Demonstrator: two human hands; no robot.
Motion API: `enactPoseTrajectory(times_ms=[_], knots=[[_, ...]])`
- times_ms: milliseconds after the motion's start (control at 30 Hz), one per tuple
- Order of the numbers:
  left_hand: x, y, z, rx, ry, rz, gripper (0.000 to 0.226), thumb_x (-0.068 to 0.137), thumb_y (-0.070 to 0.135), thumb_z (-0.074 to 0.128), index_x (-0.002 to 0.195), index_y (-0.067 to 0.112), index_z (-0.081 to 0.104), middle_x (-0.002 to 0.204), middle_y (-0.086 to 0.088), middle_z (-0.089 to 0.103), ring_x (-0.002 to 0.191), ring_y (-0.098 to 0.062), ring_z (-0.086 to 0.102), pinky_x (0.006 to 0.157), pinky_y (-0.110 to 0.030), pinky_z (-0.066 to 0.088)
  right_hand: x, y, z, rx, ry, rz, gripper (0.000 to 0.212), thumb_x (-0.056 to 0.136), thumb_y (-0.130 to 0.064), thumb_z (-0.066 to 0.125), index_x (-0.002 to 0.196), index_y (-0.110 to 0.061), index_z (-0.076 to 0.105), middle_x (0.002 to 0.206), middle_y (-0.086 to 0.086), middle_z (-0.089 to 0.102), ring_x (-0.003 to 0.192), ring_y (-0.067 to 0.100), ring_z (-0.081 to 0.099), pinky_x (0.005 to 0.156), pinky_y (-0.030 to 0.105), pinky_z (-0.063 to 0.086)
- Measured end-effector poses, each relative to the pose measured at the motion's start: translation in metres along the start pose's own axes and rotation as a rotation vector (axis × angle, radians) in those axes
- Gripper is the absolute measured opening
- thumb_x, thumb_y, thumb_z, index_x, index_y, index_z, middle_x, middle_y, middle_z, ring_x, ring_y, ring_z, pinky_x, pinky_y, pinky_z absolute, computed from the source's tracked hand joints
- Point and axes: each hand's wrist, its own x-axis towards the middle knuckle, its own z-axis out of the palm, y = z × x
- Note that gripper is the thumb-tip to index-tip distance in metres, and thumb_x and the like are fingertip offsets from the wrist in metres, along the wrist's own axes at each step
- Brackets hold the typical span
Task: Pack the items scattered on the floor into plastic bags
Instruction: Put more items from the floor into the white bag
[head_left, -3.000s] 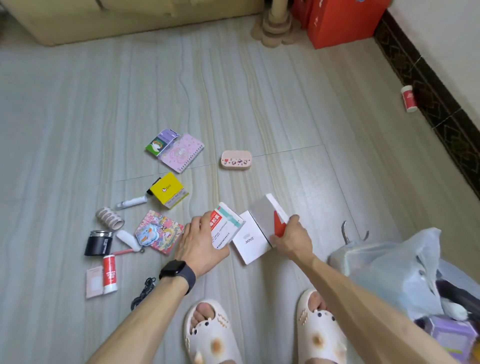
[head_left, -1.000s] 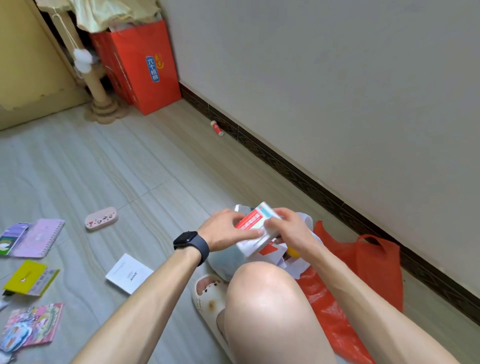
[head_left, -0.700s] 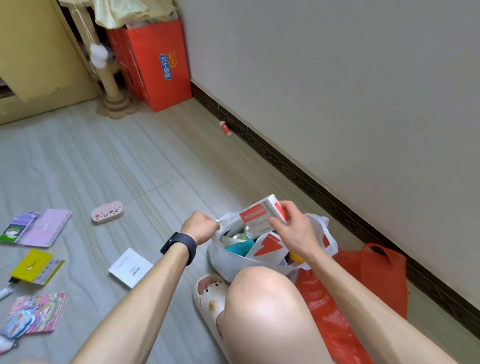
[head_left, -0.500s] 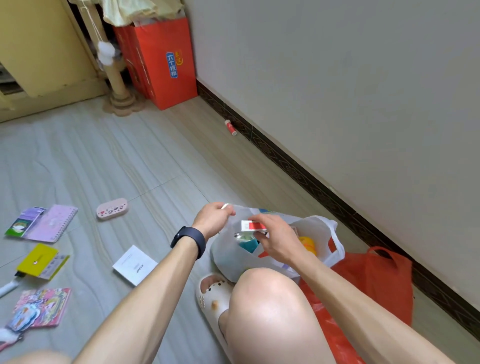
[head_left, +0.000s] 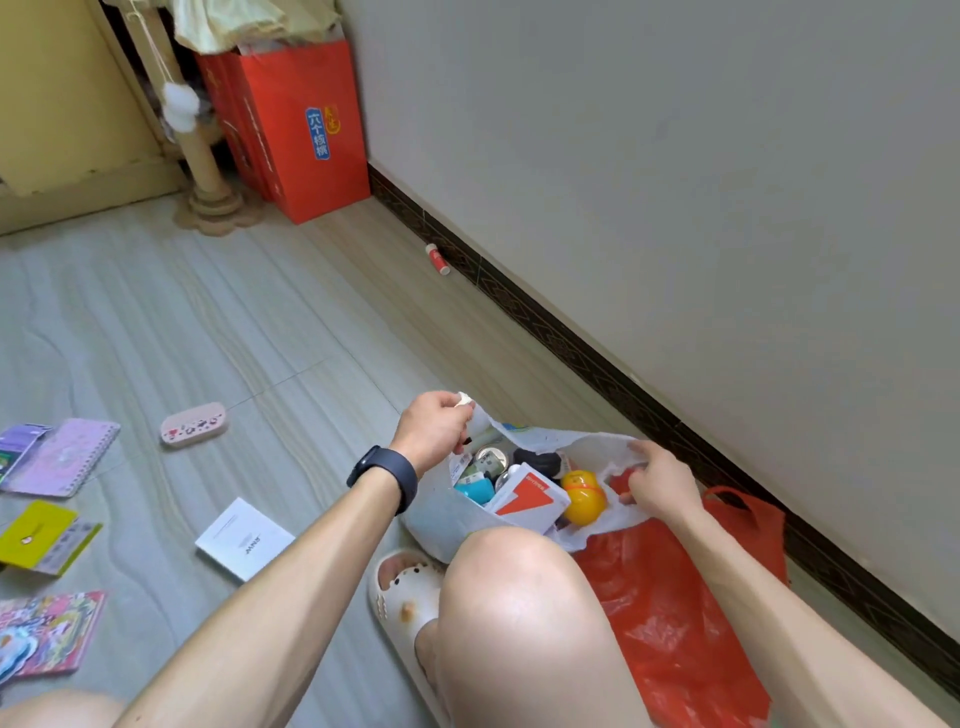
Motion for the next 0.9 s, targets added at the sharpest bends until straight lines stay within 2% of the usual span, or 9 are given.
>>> enactPoseTrajectory(times_ms=[133, 200, 267, 333, 433, 533, 667, 800, 900], knots=[[0.011, 0.027, -0.019, -0.447, 0.155, -0.096, 0.015, 0.091, 0.002, 0.055, 0.081, 0.005, 0.067, 0.037, 0.012, 0.032, 0.035, -0.007, 0.028, 0.043, -0.020, 0.027, 0.001, -0.033, -0.029, 0.459, 0.162, -0.113, 0.049, 0.082, -0.005, 0.048, 0.117, -0.032, 0.070, 0.115, -0.009, 0.072, 0.115, 0.017, 0.063, 0.099, 0.033, 0.049], [0.011, 0.029, -0.024, -0.505, 0.185, -0.082, 0.014, 0.091, 0.003, 0.055, 0.084, 0.003, 0.067, 0.039, 0.011, 0.033, 0.035, -0.007, 0.027, 0.040, -0.017, 0.025, 0.005, -0.045, -0.033, 0.601, 0.167, -0.144, 0.042, 0.082, -0.008, 0.048, 0.098, -0.037, 0.073, 0.098, -0.017, 0.075, 0.095, 0.012, 0.067, 0.083, 0.033, 0.051], [0.010, 0.021, -0.023, -0.492, 0.222, -0.068, 0.012, 0.091, 0.007, 0.058, 0.085, 0.006, 0.068, 0.045, 0.009, 0.036, 0.042, -0.011, 0.030, 0.042, -0.019, 0.027, -0.002, -0.049, -0.029, 0.622, 0.177, -0.162, 0.038, 0.085, -0.009, 0.048, 0.095, -0.036, 0.074, 0.100, -0.014, 0.075, 0.082, 0.009, 0.062, 0.077, 0.030, 0.047], [0.009, 0.009, -0.020, -0.304, 0.229, -0.016, 0.009, 0.093, 0.017, 0.059, 0.087, 0.011, 0.063, 0.052, 0.006, 0.044, 0.050, -0.015, 0.038, 0.047, -0.023, 0.033, -0.010, -0.046, -0.022, 0.466, 0.177, -0.209, 0.031, 0.091, -0.014, 0.052, 0.103, -0.033, 0.073, 0.111, -0.011, 0.070, 0.093, 0.007, 0.059, 0.086, 0.026, 0.045], [0.002, -0.004, -0.018, 0.207, 0.127, 0.117, 0.019, 0.094, 0.025, 0.052, 0.112, 0.028, 0.046, 0.074, 0.002, 0.063, 0.071, -0.018, 0.058, 0.062, -0.029, 0.042, -0.010, -0.035, -0.017, 0.062, 0.161, -0.298, 0.027, 0.092, -0.026, 0.056, 0.115, -0.032, 0.068, 0.125, 0.000, 0.054, 0.100, 0.020, 0.060, 0.086, 0.030, 0.045], [-0.005, -0.010, -0.017, 0.708, 0.042, 0.336, 0.032, 0.094, 0.018, 0.042, 0.116, 0.037, 0.054, 0.098, -0.004, 0.058, 0.090, -0.030, 0.059, 0.074, -0.034, 0.044, -0.017, -0.032, -0.005, -0.349, 0.091, -0.360, 0.029, 0.091, -0.041, 0.058, 0.119, -0.035, 0.063, 0.128, 0.003, 0.038, 0.099, 0.028, 0.056, 0.076, 0.037, 0.052], [-0.019, -0.014, -0.010, 1.242, -0.066, 0.216, 0.028, 0.093, 0.024, 0.046, 0.114, 0.027, 0.063, 0.126, -0.003, 0.045, 0.095, -0.031, 0.063, 0.069, -0.034, 0.042, -0.027, -0.033, 0.009, -0.618, 0.086, -0.369, 0.046, 0.083, -0.041, 0.063, 0.127, -0.034, 0.053, 0.131, 0.003, 0.029, 0.111, 0.028, 0.041, 0.067, 0.034, 0.045], [-0.026, -0.016, -0.015, 1.386, 0.056, 0.199, 0.034, 0.091, 0.017, 0.051, 0.125, 0.020, 0.049, 0.154, -0.010, 0.020, 0.084, -0.026, 0.068, 0.059, -0.030, 0.036, -0.034, -0.038, 0.006, -0.730, 0.071, -0.326, 0.064, 0.074, -0.043, 0.071, 0.133, -0.038, 0.047, 0.133, 0.004, 0.028, 0.115, 0.030, 0.038, 0.074, 0.033, 0.044], [-0.030, -0.017, -0.018, 1.443, 0.061, 0.213, 0.043, 0.093, 0.015, 0.051, 0.134, 0.022, 0.041, 0.161, -0.014, 0.004, 0.082, -0.024, 0.068, 0.058, -0.028, 0.037, -0.036, -0.043, 0.003, -0.803, -0.003, -0.241, 0.071, 0.069, -0.043, 0.073, 0.134, -0.034, 0.044, 0.136, 0.007, 0.024, 0.119, 0.032, 0.035, 0.075, 0.035, 0.042]])
